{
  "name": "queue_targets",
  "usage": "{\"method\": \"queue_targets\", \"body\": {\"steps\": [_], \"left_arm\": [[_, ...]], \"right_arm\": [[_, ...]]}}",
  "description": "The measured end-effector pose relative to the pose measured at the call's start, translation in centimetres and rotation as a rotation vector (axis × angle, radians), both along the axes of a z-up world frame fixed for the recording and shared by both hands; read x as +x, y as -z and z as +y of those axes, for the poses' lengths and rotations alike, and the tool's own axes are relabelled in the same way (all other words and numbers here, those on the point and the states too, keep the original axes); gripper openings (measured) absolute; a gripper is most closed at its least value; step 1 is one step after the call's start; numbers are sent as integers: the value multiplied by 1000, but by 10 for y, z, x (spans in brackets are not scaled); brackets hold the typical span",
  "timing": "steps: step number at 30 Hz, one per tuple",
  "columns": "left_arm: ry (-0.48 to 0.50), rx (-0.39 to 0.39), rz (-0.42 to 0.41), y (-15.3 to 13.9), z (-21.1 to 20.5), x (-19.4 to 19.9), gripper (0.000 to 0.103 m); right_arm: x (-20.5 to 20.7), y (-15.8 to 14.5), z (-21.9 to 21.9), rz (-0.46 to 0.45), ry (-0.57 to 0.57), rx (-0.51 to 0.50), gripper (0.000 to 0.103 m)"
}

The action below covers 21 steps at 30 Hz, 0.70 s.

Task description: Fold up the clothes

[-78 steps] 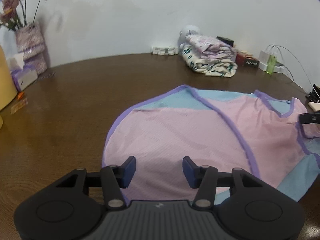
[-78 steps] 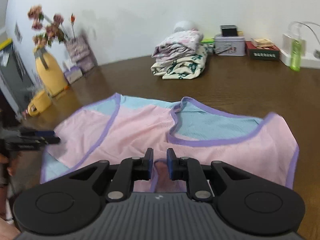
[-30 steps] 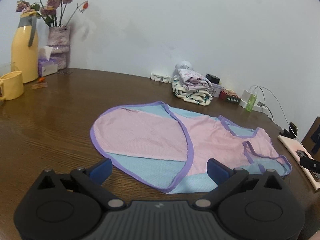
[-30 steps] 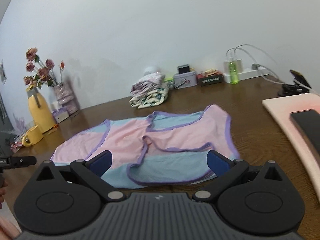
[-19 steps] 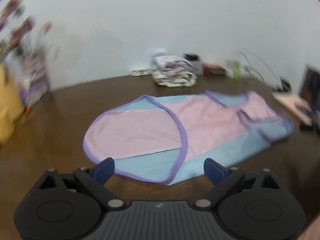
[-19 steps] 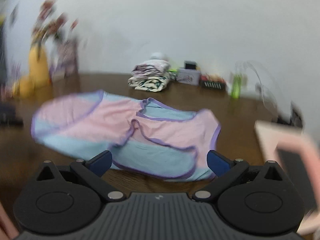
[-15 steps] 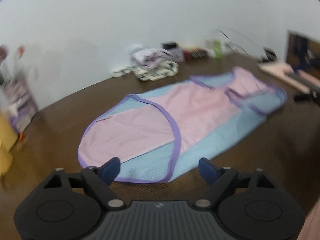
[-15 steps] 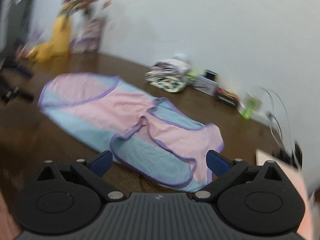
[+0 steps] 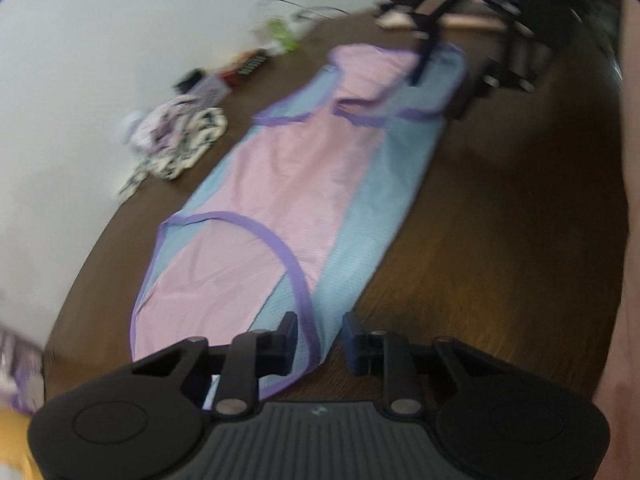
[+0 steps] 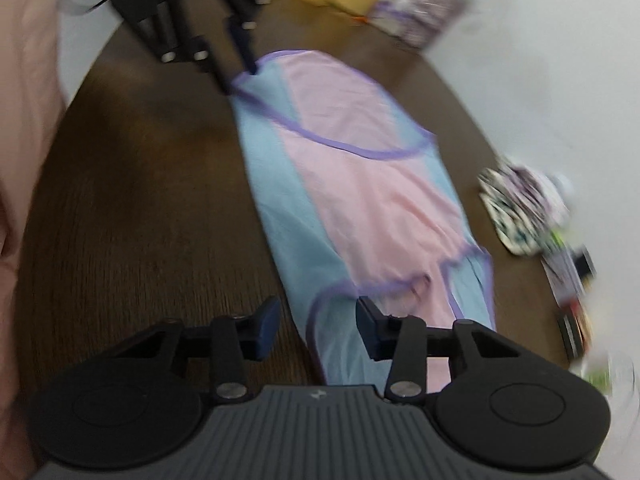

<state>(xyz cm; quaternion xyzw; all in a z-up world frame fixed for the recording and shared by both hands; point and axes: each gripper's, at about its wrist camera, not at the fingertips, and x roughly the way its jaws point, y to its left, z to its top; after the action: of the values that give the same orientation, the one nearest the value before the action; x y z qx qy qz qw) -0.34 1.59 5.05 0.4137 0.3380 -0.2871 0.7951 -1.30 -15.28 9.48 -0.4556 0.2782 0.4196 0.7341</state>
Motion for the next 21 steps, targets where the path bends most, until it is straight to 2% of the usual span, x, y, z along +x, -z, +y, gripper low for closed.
{"method": "queue_targets", "body": {"steps": [5, 8, 12, 15, 17, 21], "left_arm": [[81, 74, 52, 8, -6, 11, 11], [117, 108, 77, 10, -6, 17, 10], [163, 140, 120, 14, -6, 25, 9], [199, 142, 148, 13, -7, 31, 13], [232, 151, 168, 13, -9, 34, 10], [307, 203, 208, 12, -16, 41, 11]], "right_arm": [[13, 9, 16, 57, -104, -74, 31], [19, 13, 24, 87, -153, -109, 27], [26, 14, 25, 113, -161, -113, 26], [30, 14, 23, 134, -154, -112, 26], [33, 14, 23, 148, -150, -111, 26], [41, 12, 26, 194, -147, -125, 25]]}}
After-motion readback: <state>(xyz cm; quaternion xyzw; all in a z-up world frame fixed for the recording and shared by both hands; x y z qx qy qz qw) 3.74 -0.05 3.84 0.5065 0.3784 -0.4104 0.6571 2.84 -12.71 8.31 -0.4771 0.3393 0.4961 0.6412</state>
